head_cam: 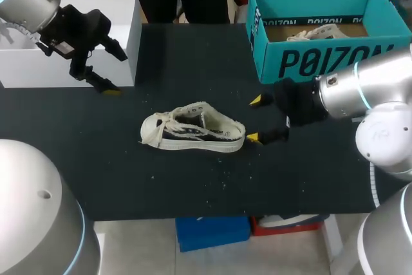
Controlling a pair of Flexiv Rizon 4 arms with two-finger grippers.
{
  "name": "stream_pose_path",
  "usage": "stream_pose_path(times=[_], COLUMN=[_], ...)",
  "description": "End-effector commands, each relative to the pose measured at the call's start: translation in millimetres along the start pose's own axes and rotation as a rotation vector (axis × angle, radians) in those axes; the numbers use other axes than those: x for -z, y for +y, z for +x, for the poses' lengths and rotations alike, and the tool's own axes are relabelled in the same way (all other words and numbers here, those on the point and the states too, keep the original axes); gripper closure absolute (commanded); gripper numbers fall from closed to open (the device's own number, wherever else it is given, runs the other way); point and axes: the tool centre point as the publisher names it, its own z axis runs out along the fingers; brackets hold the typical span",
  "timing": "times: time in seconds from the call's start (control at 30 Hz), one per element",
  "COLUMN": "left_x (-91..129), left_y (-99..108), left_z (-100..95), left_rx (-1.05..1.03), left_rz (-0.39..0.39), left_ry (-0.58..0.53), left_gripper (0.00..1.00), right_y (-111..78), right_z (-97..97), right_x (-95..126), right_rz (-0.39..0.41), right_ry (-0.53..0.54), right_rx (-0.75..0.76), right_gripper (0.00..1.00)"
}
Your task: Take the shoe out of the shoebox, open the shoe tongue, remove and reinsert the insole, then place the shoe into the shoebox
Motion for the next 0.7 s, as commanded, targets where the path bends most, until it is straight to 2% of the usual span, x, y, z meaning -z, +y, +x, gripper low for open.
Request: stream_pose_path(times=[0.03, 0.3, 0.7], left_x=[-0.4, -0.4, -0.4], left_y=[0.9, 0.9, 0.9], left_z=[-0.3, -0.3, -0.3], left_rx=[-0.003, -0.003, -0.003], left_rz=[0.000, 0.000, 0.000], left_ry=[-0.001, -0.001, -0.001], left_gripper=[0.00, 0.00, 0.00], right_y=[-8.5, -19.7, -20.5], right_z=[-13.3, -20.5, -16.6], right_x=[-19.7, -41.6, -62.9], right_rz=[-0.044, -0.081, -0.113], right_ry=[0.026, 0.019, 0.024], right_rx=[0.009, 0.033, 0.017], right_gripper=[0.00, 0.00, 0.00])
